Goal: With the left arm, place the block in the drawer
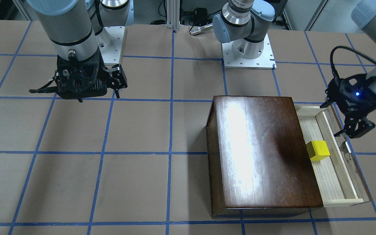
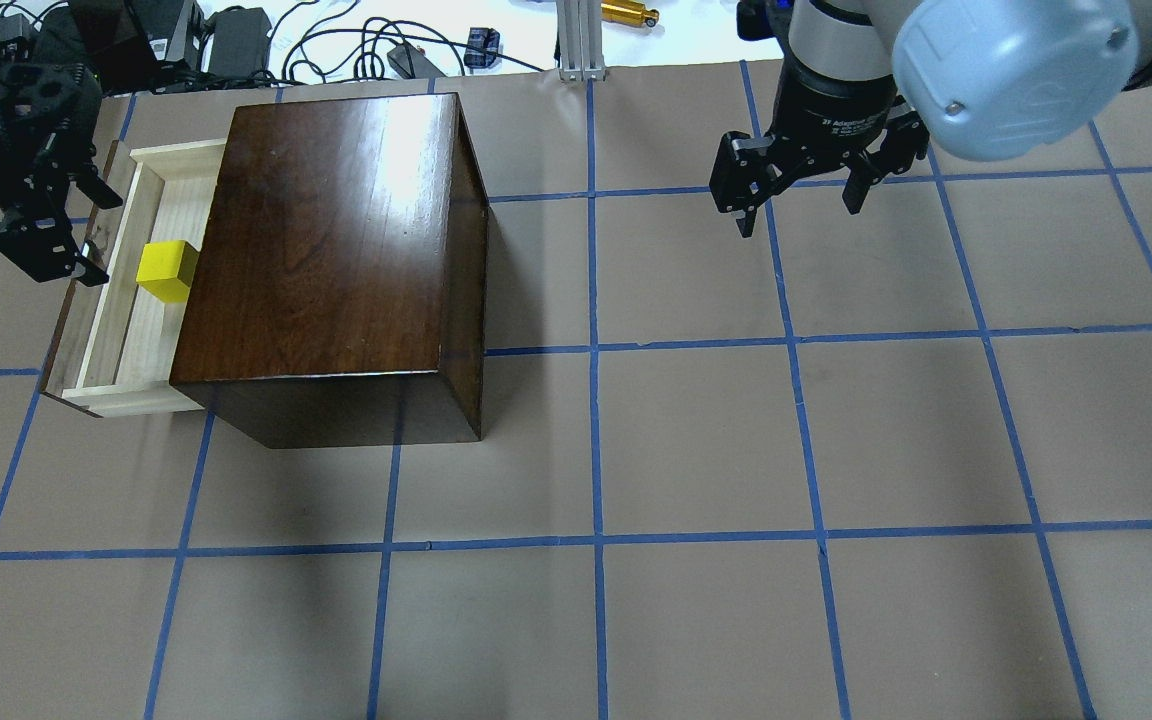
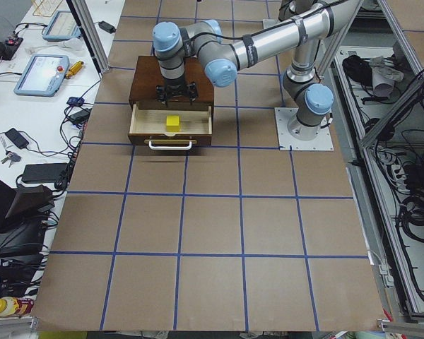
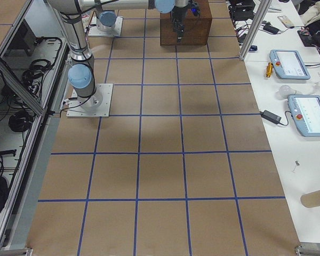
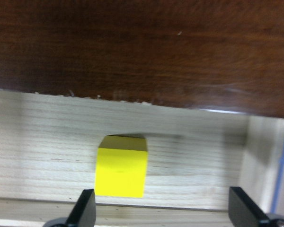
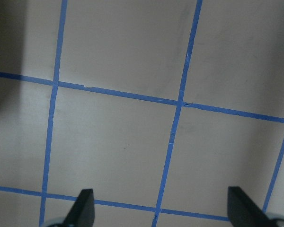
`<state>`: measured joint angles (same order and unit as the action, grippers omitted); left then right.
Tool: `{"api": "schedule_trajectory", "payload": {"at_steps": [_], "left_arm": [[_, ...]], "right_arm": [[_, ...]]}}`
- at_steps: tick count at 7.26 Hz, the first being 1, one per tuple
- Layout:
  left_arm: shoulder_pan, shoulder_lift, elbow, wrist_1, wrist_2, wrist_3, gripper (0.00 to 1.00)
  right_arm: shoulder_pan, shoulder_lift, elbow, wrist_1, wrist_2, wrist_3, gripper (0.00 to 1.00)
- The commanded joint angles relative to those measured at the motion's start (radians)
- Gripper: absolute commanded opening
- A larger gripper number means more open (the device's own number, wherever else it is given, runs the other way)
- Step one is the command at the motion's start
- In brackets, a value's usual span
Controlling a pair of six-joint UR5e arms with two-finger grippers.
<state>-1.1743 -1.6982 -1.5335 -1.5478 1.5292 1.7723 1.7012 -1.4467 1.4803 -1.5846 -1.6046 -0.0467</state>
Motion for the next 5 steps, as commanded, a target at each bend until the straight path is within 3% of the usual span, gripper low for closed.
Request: {"api": "schedule_trajectory", "payload": {"at_steps": [1,3,5], "left_arm": [[-0.010,0.142,-0.002,-0.153,0.037,-0.234,1.00],[-0.062,0.160,-0.002,-0.140,0.060,-0.629,1.00],[-0.264,0.132,-0.002,-0.066,0.104,-0.939,1.00]], "right_arm": [[0.000,0.000,0.000,0.000,0.000,0.001,1.00],[0.000,0.000,0.000,0.000,0.000,0.001,1.00],[0.000,0.000,0.000,0.000,0.000,0.001,1.00]]}}
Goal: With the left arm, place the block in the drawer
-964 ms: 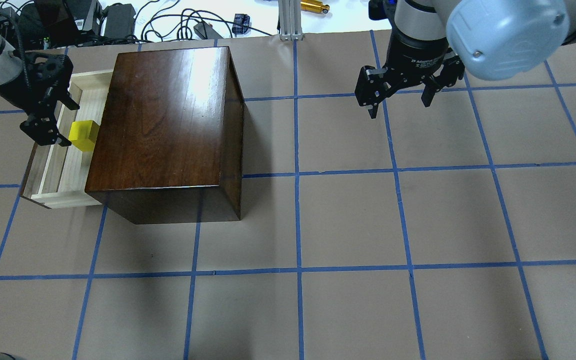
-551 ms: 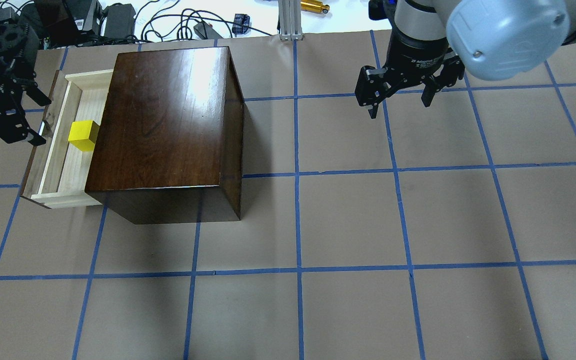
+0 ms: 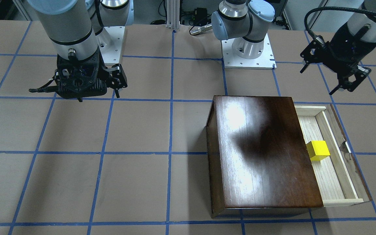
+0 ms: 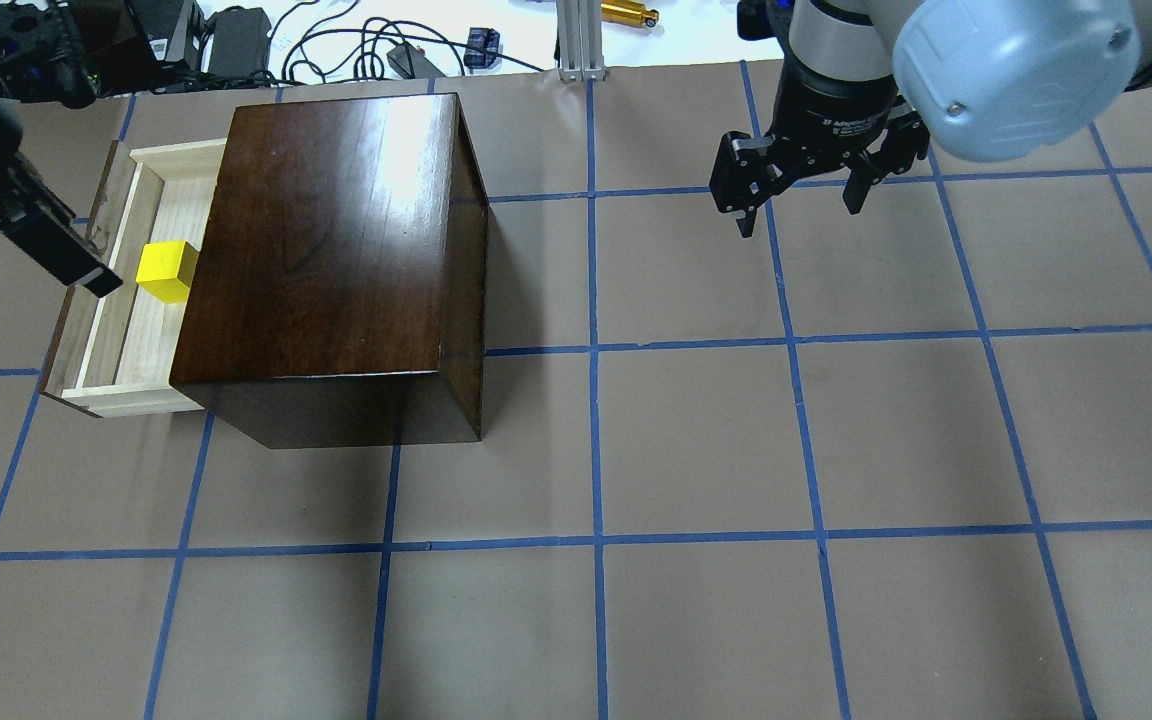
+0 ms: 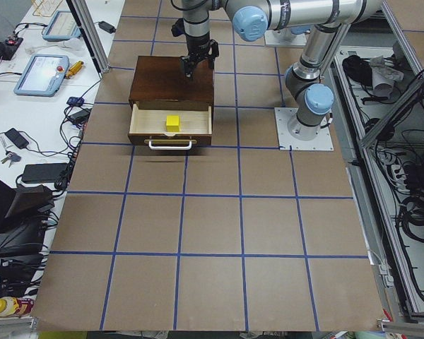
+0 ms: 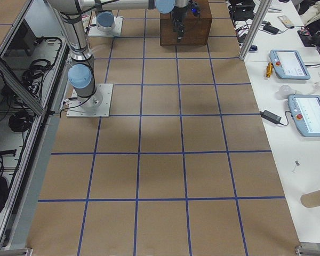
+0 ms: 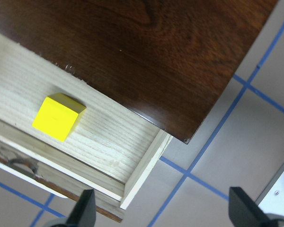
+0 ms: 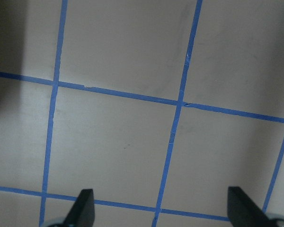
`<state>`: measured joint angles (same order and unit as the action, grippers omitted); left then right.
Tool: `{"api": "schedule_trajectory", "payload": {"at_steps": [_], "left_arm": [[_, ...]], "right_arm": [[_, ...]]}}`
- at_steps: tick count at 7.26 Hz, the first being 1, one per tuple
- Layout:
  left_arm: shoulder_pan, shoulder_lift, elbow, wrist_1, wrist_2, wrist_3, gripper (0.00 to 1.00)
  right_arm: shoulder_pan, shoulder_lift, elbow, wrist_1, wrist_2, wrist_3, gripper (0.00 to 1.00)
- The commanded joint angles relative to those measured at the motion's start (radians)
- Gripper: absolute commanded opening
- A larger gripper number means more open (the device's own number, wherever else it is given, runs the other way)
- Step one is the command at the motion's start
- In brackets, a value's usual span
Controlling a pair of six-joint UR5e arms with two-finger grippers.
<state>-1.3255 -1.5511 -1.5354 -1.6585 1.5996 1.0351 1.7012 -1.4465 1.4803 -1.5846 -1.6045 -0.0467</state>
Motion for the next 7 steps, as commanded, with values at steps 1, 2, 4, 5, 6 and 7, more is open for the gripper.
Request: {"api": "schedule_trajectory", "payload": {"at_steps": [1,2,4,5,6,7], "left_arm": [[-0.163,-0.030,0.001,0.046,0.046,-0.401,1.00],[-0.193,-0.030,0.001,0.046,0.042,-0.596,1.00],[-0.222,-0.029,0.003,0.048,0.031,-0.975,1.00],[-0.224,-0.029,0.011,0.049,0.025,-1.053,1.00],[-0.222,-0.024,0.011,0.090,-0.033,-1.088,1.00],[-0.219,-0.021,0.009,0.100,-0.038,-1.092,1.00]], "right_arm": [[0.000,0.000,0.000,0.000,0.000,0.001,1.00],[0.000,0.000,0.000,0.000,0.000,0.001,1.00],[0.000,0.000,0.000,0.000,0.000,-0.001,1.00],[0.000,0.000,0.000,0.000,0.000,-0.001,1.00],[0.000,0.000,0.000,0.000,0.000,0.001,1.00],[0.000,0.000,0.000,0.000,0.000,0.001,1.00]]}}
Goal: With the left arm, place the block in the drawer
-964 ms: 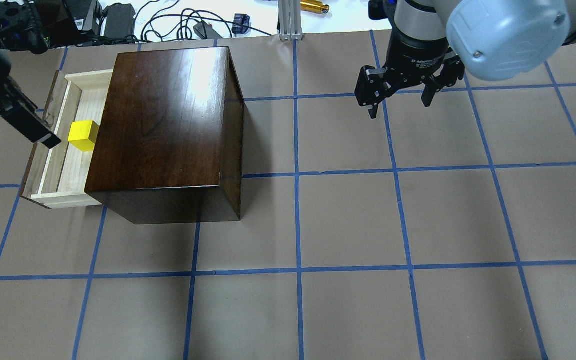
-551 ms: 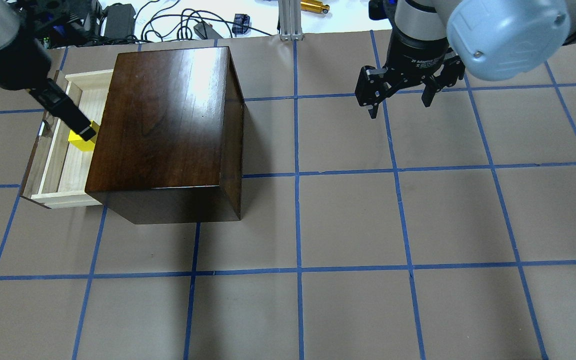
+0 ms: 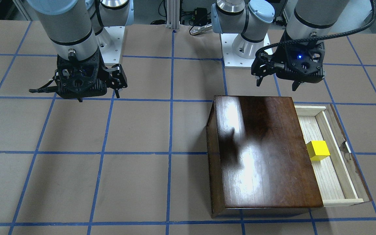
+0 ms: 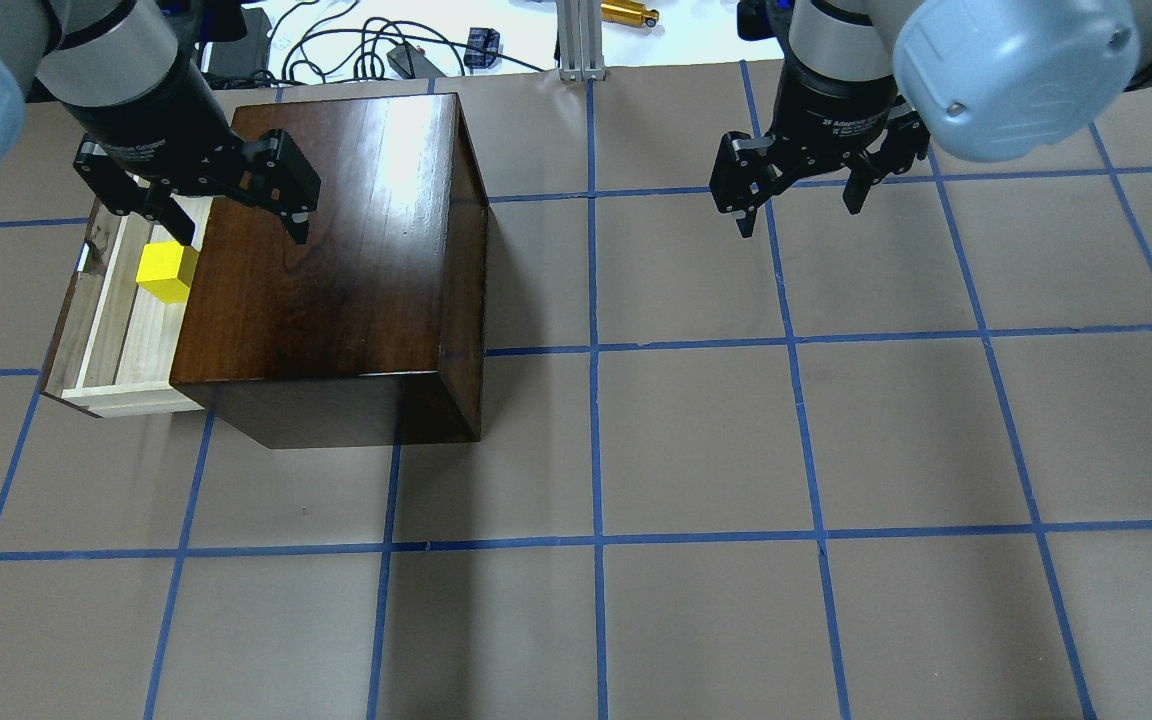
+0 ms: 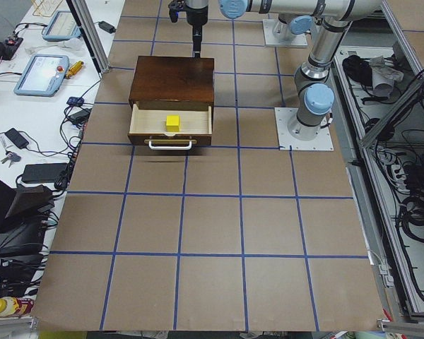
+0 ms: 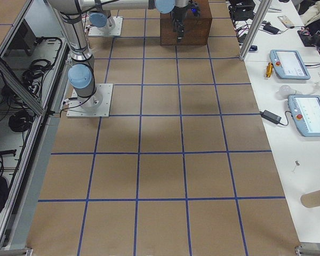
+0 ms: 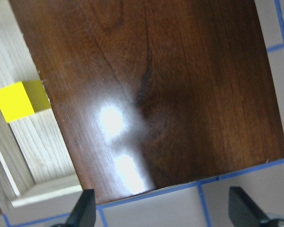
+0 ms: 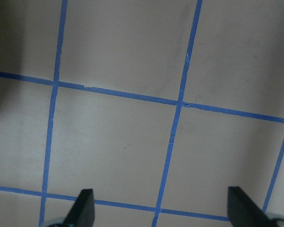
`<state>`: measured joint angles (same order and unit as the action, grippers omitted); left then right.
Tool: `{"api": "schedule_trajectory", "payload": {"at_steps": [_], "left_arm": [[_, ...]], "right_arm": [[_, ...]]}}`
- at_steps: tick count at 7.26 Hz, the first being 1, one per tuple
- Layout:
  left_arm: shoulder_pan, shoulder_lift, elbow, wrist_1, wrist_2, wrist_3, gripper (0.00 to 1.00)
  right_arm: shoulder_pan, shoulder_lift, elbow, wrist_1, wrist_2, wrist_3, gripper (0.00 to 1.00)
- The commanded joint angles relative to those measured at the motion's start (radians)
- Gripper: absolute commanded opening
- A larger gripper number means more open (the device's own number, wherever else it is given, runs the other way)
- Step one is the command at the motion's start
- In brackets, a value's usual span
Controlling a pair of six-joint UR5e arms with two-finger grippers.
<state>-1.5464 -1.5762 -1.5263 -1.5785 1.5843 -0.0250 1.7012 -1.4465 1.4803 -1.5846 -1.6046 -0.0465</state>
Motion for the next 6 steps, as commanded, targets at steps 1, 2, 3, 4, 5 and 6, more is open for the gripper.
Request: {"api": "schedule_trajectory", "payload": {"at_steps": [1,2,3,4,5,6], "left_arm": [[0.006,0.002,-0.002,0.022,-0.039,-0.023,1.00],[0.006,0.007,-0.009,0.022,-0.035,-0.015,1.00],[0.006,0.007,-0.009,0.022,-0.038,-0.015,1.00],[0.006,0.007,-0.009,0.022,-0.037,-0.013,1.00],[0.008,0.007,-0.009,0.022,-0.038,-0.013,1.00],[0.008,0.010,-0.009,0.022,-0.038,-0.013,1.00]], "right_arm": [[0.000,0.000,0.000,0.000,0.000,0.001,1.00],[0.000,0.000,0.000,0.000,0.000,-0.001,1.00],[0.000,0.000,0.000,0.000,0.000,0.000,1.00],[0.000,0.000,0.000,0.000,0.000,-0.001,1.00],[0.000,0.000,0.000,0.000,0.000,-0.001,1.00],[0.000,0.000,0.000,0.000,0.000,-0.001,1.00]]}}
